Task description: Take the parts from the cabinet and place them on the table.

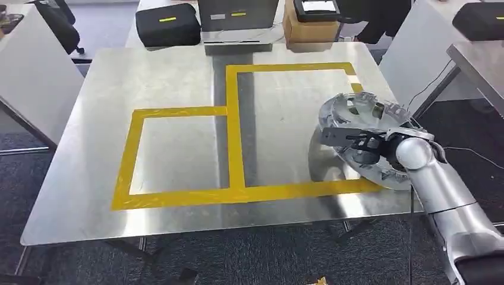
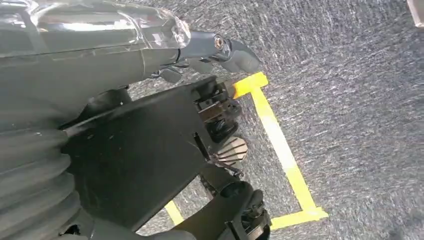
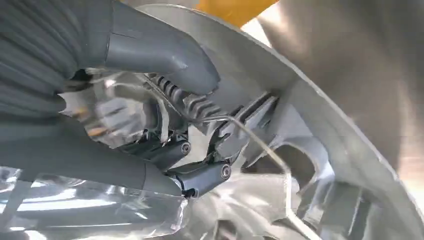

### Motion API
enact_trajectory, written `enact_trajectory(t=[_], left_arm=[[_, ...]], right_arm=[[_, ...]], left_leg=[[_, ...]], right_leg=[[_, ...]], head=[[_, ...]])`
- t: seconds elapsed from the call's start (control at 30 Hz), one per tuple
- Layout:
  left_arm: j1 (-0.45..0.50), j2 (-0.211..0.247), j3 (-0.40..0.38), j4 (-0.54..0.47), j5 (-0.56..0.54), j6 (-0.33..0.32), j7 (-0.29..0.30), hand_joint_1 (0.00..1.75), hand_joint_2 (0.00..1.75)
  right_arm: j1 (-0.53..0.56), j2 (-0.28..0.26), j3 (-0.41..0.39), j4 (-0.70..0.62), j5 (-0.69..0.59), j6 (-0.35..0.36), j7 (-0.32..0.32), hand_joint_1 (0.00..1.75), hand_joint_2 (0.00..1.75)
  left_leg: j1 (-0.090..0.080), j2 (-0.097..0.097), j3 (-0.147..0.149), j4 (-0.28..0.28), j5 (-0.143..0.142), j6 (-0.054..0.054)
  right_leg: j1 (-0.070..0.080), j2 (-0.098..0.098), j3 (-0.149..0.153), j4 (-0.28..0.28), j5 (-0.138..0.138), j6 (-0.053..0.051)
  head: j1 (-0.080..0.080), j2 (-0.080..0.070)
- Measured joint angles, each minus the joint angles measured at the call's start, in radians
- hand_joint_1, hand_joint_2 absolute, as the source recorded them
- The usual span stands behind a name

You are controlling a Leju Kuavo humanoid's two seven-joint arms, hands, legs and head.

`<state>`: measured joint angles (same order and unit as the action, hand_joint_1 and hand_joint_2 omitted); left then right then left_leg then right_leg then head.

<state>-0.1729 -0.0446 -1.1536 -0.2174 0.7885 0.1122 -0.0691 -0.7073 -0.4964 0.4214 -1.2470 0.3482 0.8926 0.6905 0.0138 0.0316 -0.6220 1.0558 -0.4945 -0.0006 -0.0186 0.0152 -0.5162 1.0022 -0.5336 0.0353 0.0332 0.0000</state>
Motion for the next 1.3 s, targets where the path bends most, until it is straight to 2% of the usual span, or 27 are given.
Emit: enact_trajectory(t=[0.03,0.1,0.17,0.23,0.3,0.4,0.53,0.63,0.9,1.3], left_arm=[[0.0,0.0,0.0,0.0,0.004,0.001,0.0,0.0,1.75],[0.003,0.003,0.0,0.0,0.013,0.005,-0.001,0.0,1.75],[0.004,0.006,0.001,0.001,0.018,0.008,-0.006,0.0,1.75],[0.003,0.008,0.001,0.001,0.019,0.011,-0.011,0.0,1.75],[0.003,0.008,0.001,0.0,0.019,0.014,-0.012,0.0,1.75],[0.005,0.008,0.001,0.0,0.02,0.014,-0.011,0.0,1.75],[0.007,0.01,0.001,0.001,0.02,0.015,-0.011,0.0,1.75],[0.007,0.011,0.001,0.001,0.02,0.016,-0.011,0.0,1.75],[0.008,0.011,0.001,0.001,0.02,0.023,-0.003,0.0,1.75],[0.012,0.011,0.001,0.001,0.019,0.024,0.0,0.0,1.75]], right_arm=[[-0.017,0.014,0.021,0.0,-0.068,-0.016,0.0,1.75,1.75],[-0.067,0.04,0.085,-0.016,-0.266,-0.091,0.0,1.75,1.75],[-0.155,0.082,0.202,-0.044,-0.515,-0.236,0.001,1.75,1.75],[-0.247,0.123,0.34,-0.071,-0.698,-0.376,0.001,1.75,1.75],[-0.308,0.147,0.467,-0.103,-0.781,-0.445,-0.003,1.75,1.75],[-0.357,0.16,0.591,-0.134,-0.79,-0.466,-0.022,1.75,1.75],[-0.421,0.177,0.721,-0.165,-0.779,-0.459,-0.04,1.75,1.75],[-0.435,0.178,0.787,-0.175,-0.777,-0.459,-0.042,1.75,1.75],[-0.467,0.176,0.9,-0.183,-0.766,-0.459,-0.042,1.75,1.75],[-0.488,0.172,0.999,-0.185,-0.761,-0.46,-0.042,1.75,1.75]], left_leg=[[-0.001,0.004,-0.001,0.0,0.0,0.0],[-0.003,0.02,-0.002,-0.003,-0.001,0.0],[-0.005,0.037,-0.001,-0.006,-0.001,0.0],[-0.005,0.04,0.002,-0.007,-0.001,0.0],[-0.003,0.032,0.006,-0.007,0.0,0.0],[-0.002,0.012,0.002,-0.007,0.003,-0.002],[-0.001,0.002,0.001,-0.008,0.004,-0.004],[0.0,-0.006,0.001,-0.008,0.005,-0.004],[0.0,-0.025,0.001,-0.007,0.008,-0.003],[0.0,-0.033,0.001,-0.007,0.009,-0.004]], right_leg=[[0.0,0.002,-0.001,0.001,0.0,0.0],[0.0,0.011,-0.003,0.002,0.002,-0.001],[-0.001,0.026,-0.009,0.003,0.005,-0.004],[-0.001,0.03,-0.012,0.003,0.007,-0.005],[-0.001,0.024,-0.011,0.003,0.006,-0.005],[-0.001,0.009,-0.011,0.003,0.005,-0.007],[-0.001,0.005,-0.01,0.001,0.004,-0.008],[-0.001,0.0,-0.008,0.0,0.004,-0.008],[-0.001,-0.011,-0.004,-0.002,0.004,-0.008],[-0.001,-0.015,-0.002,-0.002,0.003,-0.007]], head=[[0.001,0.0],[0.004,0.0],[0.003,0.0],[-0.003,0.0],[-0.006,0.0],[-0.003,0.0],[-0.003,0.0],[-0.001,0.0],[-0.001,0.0],[-0.002,0.0]])
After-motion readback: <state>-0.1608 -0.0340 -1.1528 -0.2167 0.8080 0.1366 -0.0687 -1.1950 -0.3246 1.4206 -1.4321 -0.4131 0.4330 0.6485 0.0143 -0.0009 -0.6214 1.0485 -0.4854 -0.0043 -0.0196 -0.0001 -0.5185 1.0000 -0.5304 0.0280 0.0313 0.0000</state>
